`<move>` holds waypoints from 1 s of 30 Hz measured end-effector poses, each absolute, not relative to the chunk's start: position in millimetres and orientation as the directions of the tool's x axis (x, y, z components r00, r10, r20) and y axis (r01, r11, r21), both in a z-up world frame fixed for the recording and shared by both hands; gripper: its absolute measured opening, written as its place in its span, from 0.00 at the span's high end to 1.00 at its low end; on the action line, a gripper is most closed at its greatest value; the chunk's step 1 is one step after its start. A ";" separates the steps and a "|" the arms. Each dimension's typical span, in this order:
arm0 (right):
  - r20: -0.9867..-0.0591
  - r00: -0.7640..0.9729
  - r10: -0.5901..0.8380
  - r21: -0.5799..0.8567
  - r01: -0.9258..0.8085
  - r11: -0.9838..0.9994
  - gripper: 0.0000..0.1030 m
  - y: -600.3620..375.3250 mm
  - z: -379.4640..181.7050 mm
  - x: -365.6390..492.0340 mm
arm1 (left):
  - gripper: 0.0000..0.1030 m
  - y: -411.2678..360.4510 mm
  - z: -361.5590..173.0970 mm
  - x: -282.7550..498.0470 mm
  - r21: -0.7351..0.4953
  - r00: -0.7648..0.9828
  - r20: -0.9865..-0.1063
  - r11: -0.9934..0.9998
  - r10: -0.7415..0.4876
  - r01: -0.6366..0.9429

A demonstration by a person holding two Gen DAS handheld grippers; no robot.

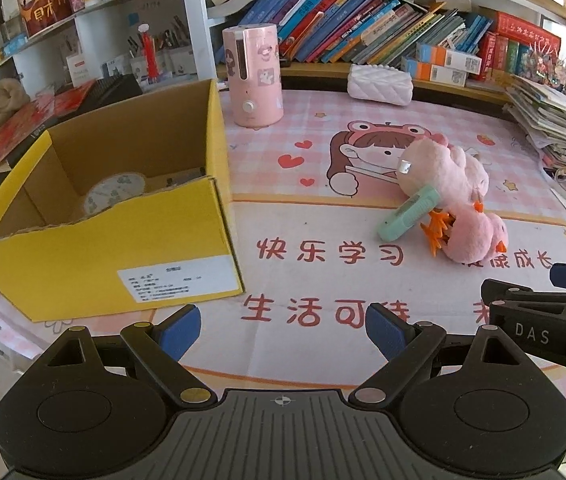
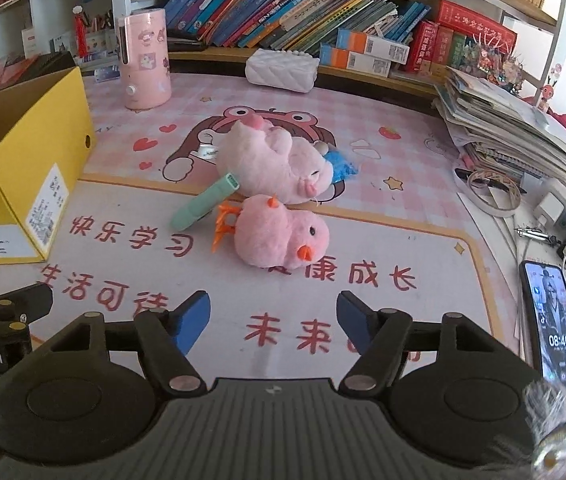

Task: Organize objects
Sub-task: 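Grasp the pink plush pig with the right gripper while the left gripper grasps the mint-green object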

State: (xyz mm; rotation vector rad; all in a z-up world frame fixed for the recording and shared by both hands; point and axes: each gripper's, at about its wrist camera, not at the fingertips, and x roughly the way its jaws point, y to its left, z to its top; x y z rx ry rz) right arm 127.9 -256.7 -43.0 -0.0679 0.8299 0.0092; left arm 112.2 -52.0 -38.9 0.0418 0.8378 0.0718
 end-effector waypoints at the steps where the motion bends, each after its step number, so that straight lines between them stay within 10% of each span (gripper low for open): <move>1: -0.740 0.672 -0.018 -0.056 -0.035 0.998 0.34 -258.7 -43.8 129.9 | 0.11 -53.8 -38.9 113.7 0.067 0.668 -0.740 0.997 0.081 -0.047; 13: -0.721 0.693 0.022 -0.032 -0.066 0.997 0.40 -277.2 -54.0 152.2 | 0.11 -65.4 -44.6 124.8 0.076 0.649 -0.756 0.996 0.089 -0.048; 23: -0.696 0.716 0.050 -0.255 -0.312 0.915 0.18 -248.9 -71.2 185.6 | 0.11 -65.3 -45.8 126.9 0.090 0.631 -0.768 0.994 0.110 -0.064; 30: -0.691 0.723 0.024 -0.377 -0.388 0.841 0.39 -247.1 -88.2 197.8 | 0.11 -64.7 -47.3 130.1 0.066 0.626 -0.774 0.995 0.095 -0.070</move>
